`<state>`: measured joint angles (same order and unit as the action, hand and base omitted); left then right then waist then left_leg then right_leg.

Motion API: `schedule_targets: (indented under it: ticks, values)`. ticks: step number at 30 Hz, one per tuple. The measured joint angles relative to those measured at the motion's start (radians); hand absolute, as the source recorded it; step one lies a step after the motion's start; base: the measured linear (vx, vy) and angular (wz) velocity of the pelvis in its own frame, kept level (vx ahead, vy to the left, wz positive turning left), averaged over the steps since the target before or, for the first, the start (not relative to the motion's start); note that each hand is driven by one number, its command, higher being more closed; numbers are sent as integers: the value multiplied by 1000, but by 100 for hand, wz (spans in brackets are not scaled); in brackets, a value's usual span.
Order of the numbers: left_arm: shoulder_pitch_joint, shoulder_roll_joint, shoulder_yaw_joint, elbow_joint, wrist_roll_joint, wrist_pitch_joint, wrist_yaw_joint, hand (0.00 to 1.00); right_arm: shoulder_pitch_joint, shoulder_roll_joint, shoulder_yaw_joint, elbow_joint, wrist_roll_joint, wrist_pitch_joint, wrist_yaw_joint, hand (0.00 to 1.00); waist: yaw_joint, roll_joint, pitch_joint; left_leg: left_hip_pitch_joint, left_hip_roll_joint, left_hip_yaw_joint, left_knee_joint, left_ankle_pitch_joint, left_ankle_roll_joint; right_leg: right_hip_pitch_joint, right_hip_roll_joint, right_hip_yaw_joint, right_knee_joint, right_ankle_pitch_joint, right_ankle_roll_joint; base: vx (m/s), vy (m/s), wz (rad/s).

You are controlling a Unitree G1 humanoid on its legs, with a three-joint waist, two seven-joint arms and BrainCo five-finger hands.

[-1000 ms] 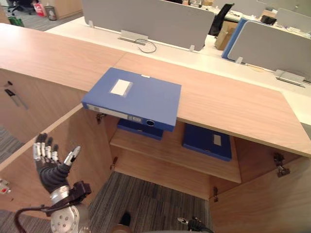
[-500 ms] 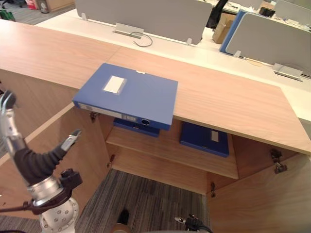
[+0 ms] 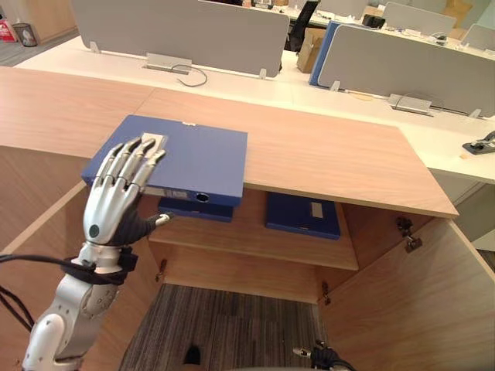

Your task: Walk over to the cabinet, pick up the folder, carry it to the office cabinet, place the folder inside the office cabinet, then close the office cabinet door

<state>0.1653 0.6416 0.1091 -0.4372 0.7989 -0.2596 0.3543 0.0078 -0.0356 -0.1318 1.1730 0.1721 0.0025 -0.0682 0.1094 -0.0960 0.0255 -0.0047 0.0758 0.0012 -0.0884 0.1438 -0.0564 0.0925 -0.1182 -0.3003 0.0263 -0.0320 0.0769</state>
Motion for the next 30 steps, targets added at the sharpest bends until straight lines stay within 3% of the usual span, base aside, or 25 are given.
schedule_targets:
  ticks: [5,17,30]
  values:
    - [-36,60,-56,51,31,-23,-15,0,11,-1,-43,0,-1,0,1,0,-2,13,-13,6,1,3,-2,0,-2,1,0,3,0,-3,-4,-17,3,-1]
    - [-139,120,-140,195,62,-31,-33,0,16,-1,-85,1,-16,0,2,0,-10,14,-38,22,7,13,-3,2,0,11,7,14,-2,0,-8,-1,-1,-2]
    - [-239,139,-170,412,101,10,-33,0,12,-3,-85,-6,-38,0,2,0,-35,21,-42,44,6,22,-3,-13,3,33,8,27,-24,-2,-11,6,-1,-3]
